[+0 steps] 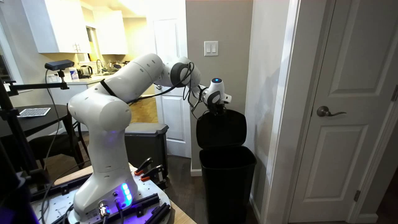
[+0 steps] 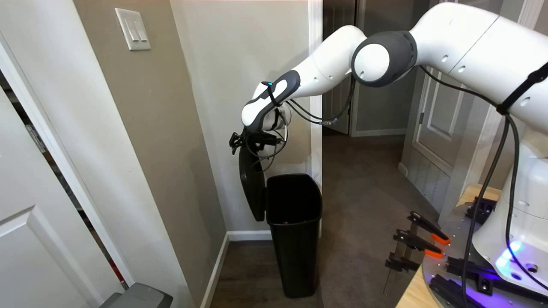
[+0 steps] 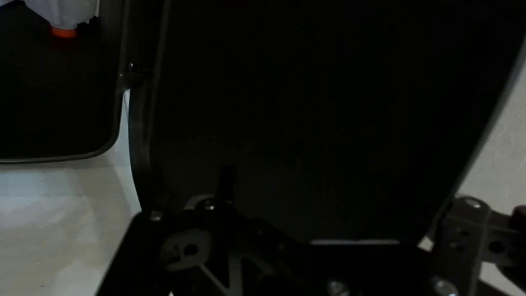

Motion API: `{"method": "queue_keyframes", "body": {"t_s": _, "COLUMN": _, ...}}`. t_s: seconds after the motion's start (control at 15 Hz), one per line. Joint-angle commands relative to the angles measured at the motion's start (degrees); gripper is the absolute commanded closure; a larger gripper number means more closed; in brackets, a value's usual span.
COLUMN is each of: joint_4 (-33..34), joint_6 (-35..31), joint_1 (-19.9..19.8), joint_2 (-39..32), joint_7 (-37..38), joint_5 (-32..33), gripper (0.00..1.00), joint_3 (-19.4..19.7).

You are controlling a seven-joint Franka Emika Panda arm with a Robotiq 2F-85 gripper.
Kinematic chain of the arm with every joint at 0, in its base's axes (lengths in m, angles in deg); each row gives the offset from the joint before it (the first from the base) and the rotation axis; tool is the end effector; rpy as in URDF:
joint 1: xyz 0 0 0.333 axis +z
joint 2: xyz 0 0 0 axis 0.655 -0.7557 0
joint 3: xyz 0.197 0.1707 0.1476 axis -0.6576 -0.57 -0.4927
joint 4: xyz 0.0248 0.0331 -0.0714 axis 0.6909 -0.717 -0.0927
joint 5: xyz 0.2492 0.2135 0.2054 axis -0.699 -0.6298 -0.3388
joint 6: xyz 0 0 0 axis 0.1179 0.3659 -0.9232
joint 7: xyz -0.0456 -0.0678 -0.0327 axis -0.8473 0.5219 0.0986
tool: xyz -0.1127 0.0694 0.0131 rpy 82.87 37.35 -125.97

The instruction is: Open the black bin.

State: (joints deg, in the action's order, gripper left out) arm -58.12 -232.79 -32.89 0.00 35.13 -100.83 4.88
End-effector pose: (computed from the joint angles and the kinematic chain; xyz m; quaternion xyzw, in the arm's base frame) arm 0.7800 0.1141 0.1611 -0.9451 0.2046 -0.2058 0.1503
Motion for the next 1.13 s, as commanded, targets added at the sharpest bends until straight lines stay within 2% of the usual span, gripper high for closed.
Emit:
{"method": "queue_keyframes", "body": {"t_s": 0.0, "joint_4": -9.7, "joint_6": -12.2, "joint_1": -2.1, "joint_2": 4.0, "joint_7": 0.4, "joint_5": -1.7, "gripper": 0.00, "joint_3": -1.0}}
{"method": "queue_keyframes", "body": {"t_s": 0.2, "joint_4": -15.6, "joint_6": -23.5, "joint_1": -3.9, "joint_2": 5.9, "joint_7": -1.1, "joint_5": -3.2, "gripper": 0.00, "joint_3": -3.0}}
{"method": "queue_keyframes", "body": {"t_s": 0.4, "joint_4": -20.3, "joint_6": -33.2, "joint_1": -8.2, "joint_2": 7.1, "joint_7": -3.5, "joint_5": -1.9, "gripper": 0.00, "joint_3": -9.6}}
{"method": "queue_keyframes", "body": {"t_s": 0.6, "joint_4": -24.1, "joint_6": -39.9, "joint_1": -12.3, "joint_2": 8.0, "joint_7": -3.3, "joint_5": 0.2, "gripper": 0.00, "joint_3": -15.1}}
{"method": "queue_keyframes", "body": {"t_s": 0.67, "joint_4": -18.0, "joint_6": -36.7, "joint_1": -8.7, "joint_2": 4.6, "joint_7": -2.0, "joint_5": -1.3, "gripper": 0.00, "joint_3": -11.2}}
{"method": "queue_keyframes", "body": {"t_s": 0.8, "joint_4": -20.0, "joint_6": -38.5, "joint_1": -10.2, "joint_2": 5.4, "joint_7": -2.0, "joint_5": -0.8, "gripper": 0.00, "joint_3": -13.2}}
{"method": "queue_keyframes", "body": {"t_s": 1.07, "joint_4": -20.5, "joint_6": -38.6, "joint_1": -10.6, "joint_2": 5.8, "joint_7": -2.0, "joint_5": -0.7, "gripper": 0.00, "joint_3": -13.5}}
